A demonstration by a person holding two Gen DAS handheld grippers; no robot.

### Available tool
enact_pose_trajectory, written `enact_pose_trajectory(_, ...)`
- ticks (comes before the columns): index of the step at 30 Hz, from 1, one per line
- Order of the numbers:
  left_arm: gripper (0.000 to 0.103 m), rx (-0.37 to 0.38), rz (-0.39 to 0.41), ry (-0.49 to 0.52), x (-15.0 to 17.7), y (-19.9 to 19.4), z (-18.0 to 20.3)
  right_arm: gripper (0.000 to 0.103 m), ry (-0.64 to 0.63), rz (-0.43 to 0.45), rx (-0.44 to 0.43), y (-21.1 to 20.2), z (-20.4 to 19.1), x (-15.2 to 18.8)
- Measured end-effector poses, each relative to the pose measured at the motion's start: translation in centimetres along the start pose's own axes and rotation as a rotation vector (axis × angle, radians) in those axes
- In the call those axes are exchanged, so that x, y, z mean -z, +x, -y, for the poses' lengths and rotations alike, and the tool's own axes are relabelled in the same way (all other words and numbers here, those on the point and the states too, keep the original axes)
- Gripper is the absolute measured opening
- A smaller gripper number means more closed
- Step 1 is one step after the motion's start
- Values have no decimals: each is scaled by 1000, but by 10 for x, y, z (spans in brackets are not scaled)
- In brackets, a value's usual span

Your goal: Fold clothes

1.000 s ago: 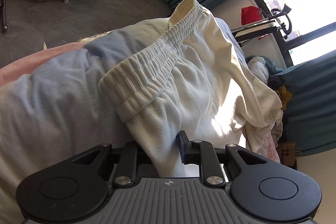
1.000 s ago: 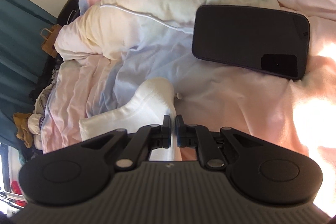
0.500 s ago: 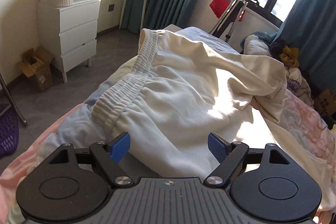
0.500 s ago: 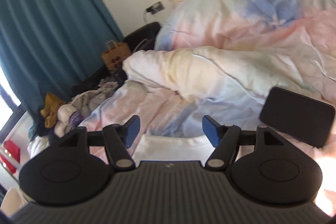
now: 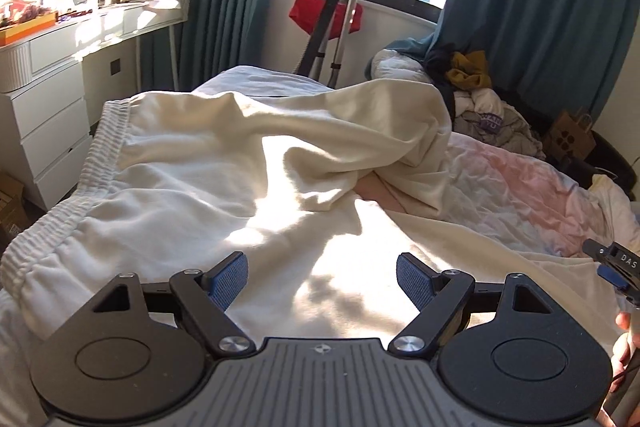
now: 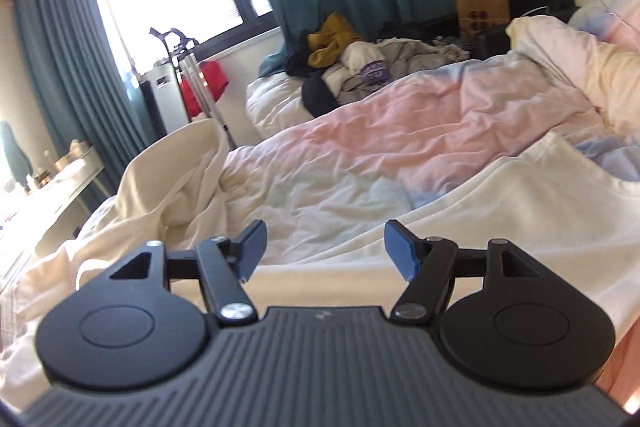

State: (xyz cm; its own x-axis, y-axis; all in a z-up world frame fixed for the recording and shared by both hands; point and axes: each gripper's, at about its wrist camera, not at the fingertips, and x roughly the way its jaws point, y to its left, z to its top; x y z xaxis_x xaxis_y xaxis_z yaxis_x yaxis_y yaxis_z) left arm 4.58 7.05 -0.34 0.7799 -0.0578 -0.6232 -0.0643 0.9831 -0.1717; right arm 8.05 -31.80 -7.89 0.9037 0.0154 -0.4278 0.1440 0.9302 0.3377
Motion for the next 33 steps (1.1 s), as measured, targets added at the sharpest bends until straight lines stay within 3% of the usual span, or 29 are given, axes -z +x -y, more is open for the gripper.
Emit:
enact_pose_trajectory(4, 83, 55, -2, 53, -6, 30, 38, 68, -52, -31, -52, 6, -14, 7)
enact_pose_trajectory(7, 83, 56, 9, 120, -13, 57, 61, 68, -74, -57, -95, 12, -22, 13)
enact_pose_trajectory(12, 83, 69, -8, 174, -21, 121, 77, 68, -119, -103, -175, 31, -37, 25)
enact_pose_trajectory(17, 83, 78, -44, 140, -16, 157, 65, 68, -176, -133, -239, 46, -54, 38)
enact_pose_trajectory(24, 83, 125, -81, 95, -19, 184, 47, 67, -242, -109, -222, 63, -72, 45)
enact_pose_trajectory(33, 83, 95, -88, 24, -19, 210, 15, 67, -248, -195, -203, 163, -105, 46)
